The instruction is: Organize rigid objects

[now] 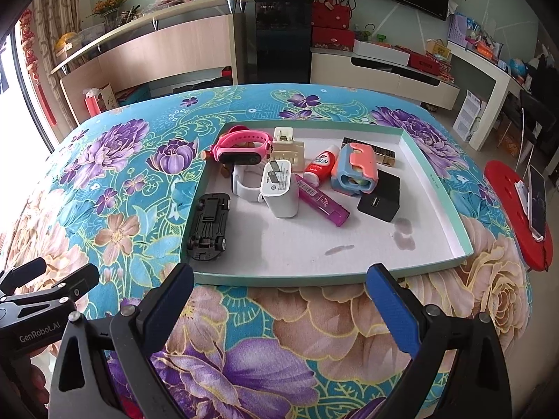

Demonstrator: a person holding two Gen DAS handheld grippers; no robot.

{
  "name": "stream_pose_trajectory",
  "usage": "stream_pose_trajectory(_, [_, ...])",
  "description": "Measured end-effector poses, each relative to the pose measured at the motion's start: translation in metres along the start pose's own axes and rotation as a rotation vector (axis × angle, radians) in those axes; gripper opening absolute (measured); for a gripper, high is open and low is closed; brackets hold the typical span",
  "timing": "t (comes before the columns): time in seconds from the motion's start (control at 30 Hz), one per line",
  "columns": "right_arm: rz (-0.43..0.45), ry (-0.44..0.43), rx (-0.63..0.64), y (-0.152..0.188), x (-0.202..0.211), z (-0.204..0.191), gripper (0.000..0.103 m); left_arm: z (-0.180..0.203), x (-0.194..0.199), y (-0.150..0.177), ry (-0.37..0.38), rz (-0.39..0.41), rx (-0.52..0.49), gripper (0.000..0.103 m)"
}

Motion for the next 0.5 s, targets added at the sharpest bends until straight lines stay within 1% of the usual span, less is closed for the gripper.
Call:
stream_pose_trajectory(0.23, [-0.018, -0.026, 0.027, 0.007, -0.005, -0.014, 0.099, -0.002, -0.001, 0.007, -0.007, -0.017, -0.018, 0.103])
stream_pose_trajectory(0.5, [-0.032, -0.038, 0.041, 0.01, -0.009, -0.02, 0.099, -0.007, -0.004, 0.011, -0.011, -0.027, -0.008, 0.103])
Point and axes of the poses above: each gripper's, at about its wrist camera, not at the fingertips, and x roughly against the way its jaws point, z to its right, y to its underside, the point moved 1 cm from there along -x, roughly the way its jaws point, and after that the axes turned 8 degrees about x, right-handed, at the moved point
